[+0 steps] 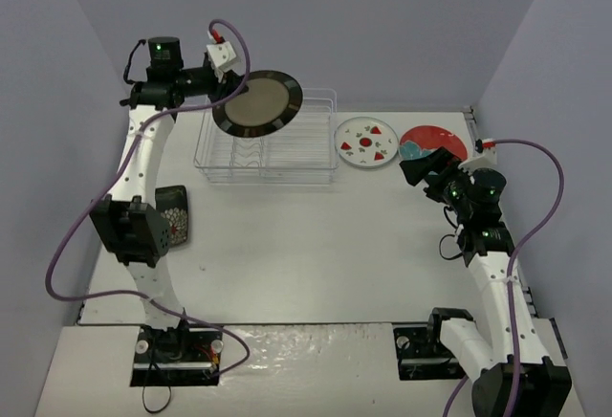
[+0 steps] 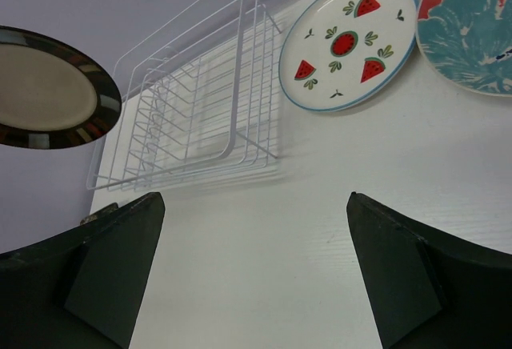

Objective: Load the plates into the dish rack

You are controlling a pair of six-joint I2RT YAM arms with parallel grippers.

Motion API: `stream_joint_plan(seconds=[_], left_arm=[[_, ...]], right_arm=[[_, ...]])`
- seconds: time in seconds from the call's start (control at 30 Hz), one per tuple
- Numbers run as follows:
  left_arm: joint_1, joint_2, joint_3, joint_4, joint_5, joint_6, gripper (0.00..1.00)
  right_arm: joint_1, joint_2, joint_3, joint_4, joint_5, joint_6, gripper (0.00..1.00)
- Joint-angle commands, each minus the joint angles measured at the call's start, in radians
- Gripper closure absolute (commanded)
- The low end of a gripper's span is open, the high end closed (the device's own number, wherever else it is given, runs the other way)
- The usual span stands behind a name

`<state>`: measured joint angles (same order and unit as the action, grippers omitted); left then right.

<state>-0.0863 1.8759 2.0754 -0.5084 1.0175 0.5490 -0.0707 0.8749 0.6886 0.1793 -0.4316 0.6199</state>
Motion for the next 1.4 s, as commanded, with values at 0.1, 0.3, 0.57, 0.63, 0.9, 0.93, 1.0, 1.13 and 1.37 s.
stream_joint_plan(seconds=[0.1,0.3,0.57,0.63,0.9,0.93,1.0,1.13,1.37], left_arm=[[0.130,0.174,0.389,0.199,0.170,0.006,1.00],[0.154,0.241,0.389,0.381,0.245,0.000,1.00],[0.146,0.305,0.385,0.454,0.195,0.068,1.00],[0.142,0.333,0.406,0.461,0.182,0.087,1.00],[0.139,0.387,0.381,0.480,0.203,0.177,1.00],[0.139,0.391,0.373,0.491,0.204,0.184,1.00],[0.141,0.397,0.366,0.487,0.249,0.202,1.00],[0.143,0.399,0.350,0.483,0.320,0.215,1.00],[0.144,0.430,0.339,0.500,0.371,0.210,1.00]], right_arm=[[-0.001,0.009,0.045,0.043,0.085,0.002,0.05],[0.000,0.042,0.042,0.051,0.117,0.015,0.05],[0.003,0.076,0.034,0.069,0.132,0.043,0.07],[0.004,0.097,0.034,0.083,0.128,0.054,0.07],[0.017,0.142,0.045,0.088,0.131,0.058,0.08],[0.019,0.147,0.045,0.086,0.134,0.060,0.08],[0.021,0.154,0.045,0.086,0.137,0.060,0.08],[0.031,0.173,0.044,0.094,0.142,0.067,0.09],[0.055,0.173,0.054,0.083,0.165,0.067,0.09]])
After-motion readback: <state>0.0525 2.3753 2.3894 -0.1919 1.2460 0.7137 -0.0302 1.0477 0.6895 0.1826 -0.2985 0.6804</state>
